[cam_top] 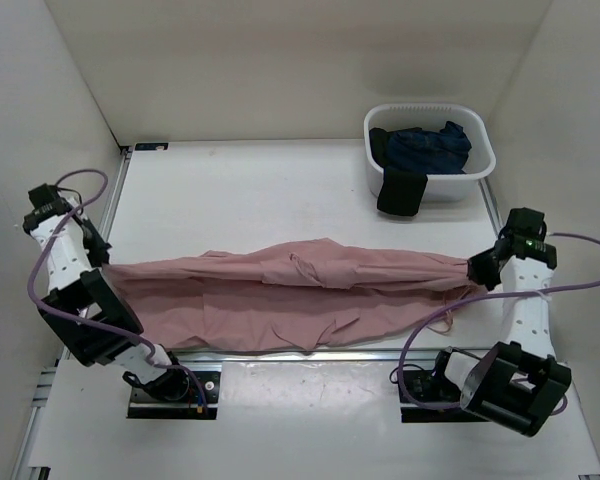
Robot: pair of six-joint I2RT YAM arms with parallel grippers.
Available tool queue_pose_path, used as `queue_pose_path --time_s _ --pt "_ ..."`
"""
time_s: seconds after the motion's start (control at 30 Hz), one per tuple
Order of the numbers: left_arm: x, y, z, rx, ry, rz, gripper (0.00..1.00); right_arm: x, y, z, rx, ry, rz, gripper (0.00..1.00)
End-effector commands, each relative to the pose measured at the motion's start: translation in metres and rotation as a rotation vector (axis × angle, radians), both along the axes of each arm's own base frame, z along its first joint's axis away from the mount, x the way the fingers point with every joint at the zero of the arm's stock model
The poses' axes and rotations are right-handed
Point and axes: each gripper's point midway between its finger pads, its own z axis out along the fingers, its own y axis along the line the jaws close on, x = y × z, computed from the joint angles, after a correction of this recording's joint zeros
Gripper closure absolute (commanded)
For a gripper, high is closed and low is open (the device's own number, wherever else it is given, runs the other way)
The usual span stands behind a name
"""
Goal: Fold and stack the trousers
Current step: Fold the trousers
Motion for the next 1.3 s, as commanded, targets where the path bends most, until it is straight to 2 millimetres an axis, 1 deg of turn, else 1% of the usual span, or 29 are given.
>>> queue_pose_path --time_s 0.0,0.03,0.1,0.13,0.17,0.2,0.23,0.27,0.33,0.37,0.4,0.43,0.47,0.57,0.63,0.7,0.77,0.83,0.9,0.93,0.97,1.0,1.03,1.07,1.1,1.13,1.17,1.2,1.27 --pt "0.017 0.039 0.049 0.18 -0.084 0.038 0.86 0.024 -0.034 0.048 -0.157 -0.102 -0.029 1.0" --pt "0.017 0.041 0.066 0.212 -0.11 0.046 0.86 0.02 -0.034 0.06 -0.173 -0.117 -0.035 1.0" --pt "0.007 0.04 0.079 0.229 -0.117 0.062 0.86 0.008 -0.039 0.064 -0.205 -0.107 -0.052 1.0" --pt "0.0 0.041 0.095 0.266 -0.153 0.078 0.86 0.002 -0.039 0.073 -0.229 -0.131 -0.062 1.0" --pt "-0.01 0.036 0.092 0.268 -0.135 0.084 0.86 -0.007 -0.039 0.066 -0.236 -0.108 -0.069 1.0" --pt "-0.019 0.033 0.089 0.277 -0.124 0.091 0.86 -0.014 -0.039 0.067 -0.255 -0.123 -0.079 1.0" --pt "-0.031 0.031 0.093 0.315 -0.125 0.11 0.86 -0.019 -0.038 0.062 -0.257 -0.114 -0.091 1.0" --pt "-0.046 0.022 0.068 0.287 -0.064 0.111 0.86 -0.03 -0.034 0.043 -0.239 -0.064 -0.086 1.0" --pt "-0.065 0.024 0.057 0.312 -0.06 0.156 0.86 -0.04 -0.029 0.029 -0.222 -0.033 -0.093 1.0" --pt "-0.077 0.019 0.033 0.283 -0.018 0.166 0.86 -0.048 -0.027 0.013 -0.21 0.011 -0.102 1.0" --pt "-0.085 0.019 0.024 0.286 -0.005 0.184 0.86 -0.055 -0.029 0.007 -0.213 0.029 -0.116 1.0" --pt "-0.096 0.019 0.004 0.272 0.019 0.21 0.86 -0.062 -0.03 -0.003 -0.199 0.054 -0.147 1.0" --pt "-0.102 0.019 -0.003 0.27 0.023 0.227 0.86 -0.074 -0.029 -0.02 -0.193 0.097 -0.164 1.0" --pt "-0.125 0.018 -0.036 0.232 0.089 0.284 0.86 -0.086 -0.03 -0.044 -0.168 0.136 -0.201 1.0" --pt "-0.133 0.022 -0.046 0.203 0.11 0.318 0.86 -0.085 -0.028 -0.046 -0.152 0.144 -0.204 1.0" --pt "-0.131 0.024 -0.048 0.188 0.113 0.322 0.86 -0.082 -0.036 -0.038 -0.158 0.127 -0.24 1.0" --pt "-0.123 0.039 -0.032 0.216 0.082 0.339 0.86 -0.075 -0.043 -0.023 -0.18 0.104 -0.248 1.0" --pt "-0.121 0.046 -0.02 0.234 0.062 0.351 0.86 -0.071 -0.045 -0.014 -0.185 0.091 -0.249 1.0" --pt "-0.123 0.043 -0.019 0.223 0.075 0.349 0.83 -0.069 -0.048 -0.01 -0.197 0.085 -0.254 1.0" --pt "-0.128 0.036 -0.024 0.2 0.101 0.345 0.77 -0.069 -0.048 -0.01 -0.197 0.085 -0.254 0.94" --pt "-0.132 0.031 -0.028 0.182 0.12 0.343 0.7 -0.076 -0.049 -0.014 -0.207 0.11 -0.273 0.85" --pt "-0.14 0.02 -0.04 0.148 0.157 0.337 0.61 -0.077 -0.048 -0.017 -0.204 0.119 -0.272 0.73" --pt "-0.146 0.013 -0.048 0.124 0.183 0.333 0.43 -0.083 -0.047 -0.021 -0.205 0.145 -0.274 0.39" --pt "-0.154 0.007 -0.054 0.11 0.217 0.334 0.36 -0.083 -0.047 -0.019 -0.208 0.131 -0.284 0.27" --pt "-0.16 -0.001 -0.062 0.09 0.24 0.33 0.31 -0.082 -0.051 -0.012 -0.227 0.124 -0.292 0.21" --pt "-0.163 -0.002 -0.063 0.081 0.249 0.34 0.28 -0.081 -0.056 -0.003 -0.256 0.108 -0.304 0.17" --pt "-0.163 -0.002 -0.063 0.081 0.249 0.34 0.26 -0.078 -0.059 0.005 -0.272 0.095 -0.283 0.17" --pt "-0.155 0.007 -0.048 0.108 0.207 0.343 0.26 -0.075 -0.063 0.012 -0.292 0.09 -0.277 0.16" --pt "-0.138 0.018 -0.027 0.123 0.133 0.336 0.25 -0.048 -0.062 0.033 -0.316 0.006 -0.188 0.18"
